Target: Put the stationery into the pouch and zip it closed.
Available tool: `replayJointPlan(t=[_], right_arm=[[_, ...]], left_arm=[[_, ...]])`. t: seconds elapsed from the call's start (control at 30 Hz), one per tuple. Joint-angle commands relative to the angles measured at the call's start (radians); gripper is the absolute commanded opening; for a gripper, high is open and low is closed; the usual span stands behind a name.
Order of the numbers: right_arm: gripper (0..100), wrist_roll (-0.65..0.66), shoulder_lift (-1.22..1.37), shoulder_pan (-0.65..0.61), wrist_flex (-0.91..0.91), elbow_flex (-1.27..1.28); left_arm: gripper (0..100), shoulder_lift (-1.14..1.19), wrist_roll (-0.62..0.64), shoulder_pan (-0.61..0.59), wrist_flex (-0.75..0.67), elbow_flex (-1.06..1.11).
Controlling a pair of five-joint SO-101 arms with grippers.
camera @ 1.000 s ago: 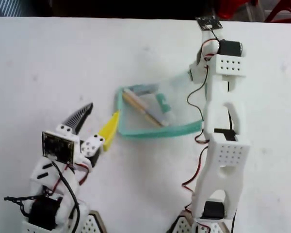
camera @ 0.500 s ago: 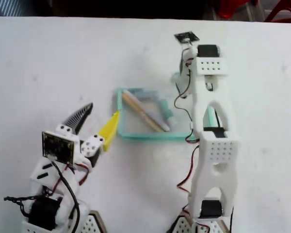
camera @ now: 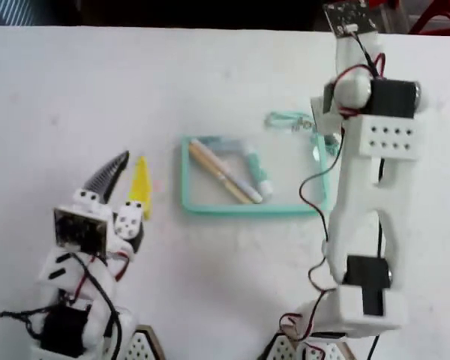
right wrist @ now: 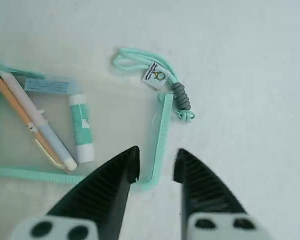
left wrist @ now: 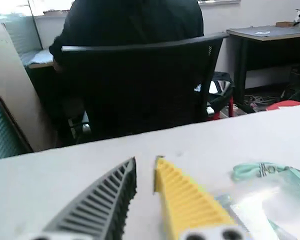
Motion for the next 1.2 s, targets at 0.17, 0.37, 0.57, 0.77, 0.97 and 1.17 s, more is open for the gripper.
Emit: replayJointPlan(t=[0.17,0.37,0.57,0.77,0.97,1.17], right_arm=[[3.5,-0.006,-0.348,-0.056,-0.067,0.064],[3.6,-0.006,-0.656,-0.15,-0.074,0.066],[3.6,-0.006,-0.937,-0.197,-0.074,0.066],[3.6,-0.158,-1.218,-0.208,-0.028,0.074],[3.5,-0.201,-1.465,-0.206,0.016,0.11],[3.5,-0.201,-1.702,-0.202,0.013,0.304]], left_arm=[[2,0.124,-0.12,-0.016,0.218,-0.477],[2,0.595,-0.198,-0.084,0.448,-0.964],[2,0.926,-0.087,-0.271,0.703,-1.476],[2,0.918,-0.147,-0.248,0.905,-1.677],[2,0.687,-0.144,-0.254,0.911,-1.476],[2,0.179,-0.104,-0.252,0.736,-1.128]])
